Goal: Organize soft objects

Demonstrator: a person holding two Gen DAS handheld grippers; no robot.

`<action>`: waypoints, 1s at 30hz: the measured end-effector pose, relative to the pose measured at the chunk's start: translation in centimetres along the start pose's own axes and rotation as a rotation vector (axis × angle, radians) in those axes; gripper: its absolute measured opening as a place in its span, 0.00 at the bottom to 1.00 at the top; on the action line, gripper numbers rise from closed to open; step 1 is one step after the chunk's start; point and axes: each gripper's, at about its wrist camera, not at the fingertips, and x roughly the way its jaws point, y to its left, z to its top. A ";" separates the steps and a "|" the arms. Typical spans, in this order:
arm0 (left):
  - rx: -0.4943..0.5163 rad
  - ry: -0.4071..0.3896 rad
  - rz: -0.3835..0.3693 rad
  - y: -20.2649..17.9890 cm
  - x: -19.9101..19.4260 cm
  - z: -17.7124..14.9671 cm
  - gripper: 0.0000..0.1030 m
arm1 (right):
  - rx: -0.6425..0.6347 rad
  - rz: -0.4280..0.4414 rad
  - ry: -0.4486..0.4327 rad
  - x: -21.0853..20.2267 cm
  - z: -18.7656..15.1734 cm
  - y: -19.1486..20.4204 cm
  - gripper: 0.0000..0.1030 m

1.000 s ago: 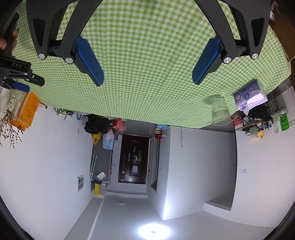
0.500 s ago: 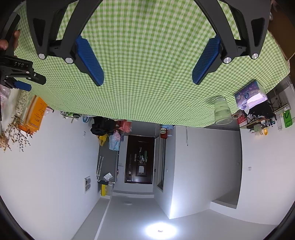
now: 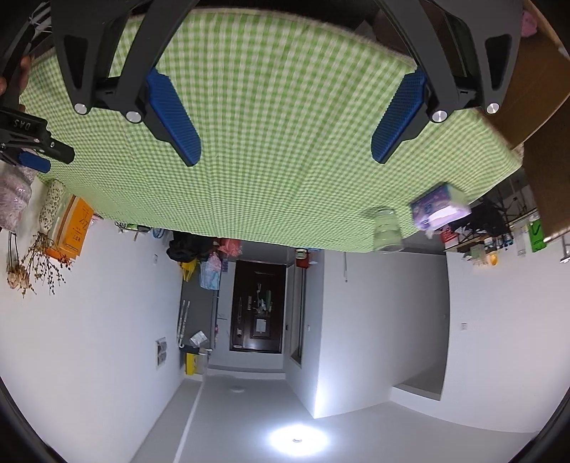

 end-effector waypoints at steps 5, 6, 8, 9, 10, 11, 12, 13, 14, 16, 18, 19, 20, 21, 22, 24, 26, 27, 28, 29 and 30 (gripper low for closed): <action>-0.019 -0.021 0.042 0.5 -3.5 -1.1 0.93 | -0.026 0.031 -0.015 -2.4 -1.0 1.6 0.83; -0.027 -0.023 0.046 0.5 -4.0 -1.2 0.93 | -0.038 0.036 -0.015 -2.6 -1.1 2.0 0.83; -0.043 -0.010 0.051 0.7 -5.0 -1.7 0.93 | -0.065 0.037 -0.013 -3.0 -1.2 2.5 0.83; -0.048 0.000 0.053 0.9 -5.2 -1.8 0.93 | -0.077 0.038 -0.013 -3.1 -1.2 2.8 0.83; -0.053 0.011 0.063 1.0 -5.5 -1.9 0.93 | -0.086 0.039 -0.014 -3.3 -1.3 3.1 0.83; -0.061 0.022 0.069 1.1 -5.8 -2.1 0.93 | -0.092 0.040 -0.017 -3.4 -1.3 3.2 0.83; -0.068 0.028 0.072 1.2 -6.1 -2.2 0.93 | -0.094 0.042 -0.020 -3.5 -1.3 3.3 0.83; -0.072 0.030 0.078 1.2 -6.2 -2.3 0.93 | -0.094 0.045 -0.022 -3.5 -1.2 3.4 0.83; -0.073 0.033 0.085 1.3 -6.4 -2.3 0.93 | -0.092 0.048 -0.022 -3.6 -1.3 3.5 0.83; -0.066 0.036 0.095 1.3 -6.5 -2.2 0.93 | -0.092 0.058 -0.022 -3.5 -1.3 3.7 0.83; -0.054 0.035 0.109 1.3 -6.6 -2.2 0.93 | -0.101 0.064 -0.022 -3.4 -1.2 4.1 0.84; -0.051 0.035 0.118 1.3 -6.7 -2.2 0.93 | -0.108 0.068 -0.021 -3.3 -1.1 4.4 0.86; -0.048 0.037 0.124 1.3 -6.8 -2.2 0.93 | -0.112 0.072 -0.021 -3.3 -1.2 4.5 0.86; -0.049 0.039 0.124 1.3 -6.7 -2.1 0.93 | -0.118 0.077 -0.020 -3.2 -1.2 4.7 0.86; -0.050 0.040 0.125 1.3 -6.7 -2.1 0.93 | -0.124 0.082 -0.019 -3.1 -1.1 5.0 0.86; -0.051 0.045 0.125 1.3 -6.8 -2.2 0.93 | -0.126 0.089 -0.017 -3.1 -1.2 5.2 0.86; -0.046 0.051 0.125 1.1 -6.8 -2.1 0.93 | -0.130 0.097 -0.012 -2.9 -1.1 5.4 0.86; -0.044 0.055 0.124 1.0 -6.9 -2.1 0.93 | -0.132 0.098 -0.010 -2.9 -1.1 5.6 0.86; -0.042 0.059 0.123 0.8 -6.9 -2.1 0.93 | -0.136 0.103 -0.009 -2.8 -1.0 5.8 0.86; -0.040 0.064 0.122 0.8 -6.8 -2.1 0.93 | -0.139 0.110 -0.007 -2.8 -1.0 5.9 0.86; -0.040 0.069 0.120 0.8 -6.7 -2.1 0.93 | -0.141 0.115 -0.006 -2.8 -1.0 6.0 0.86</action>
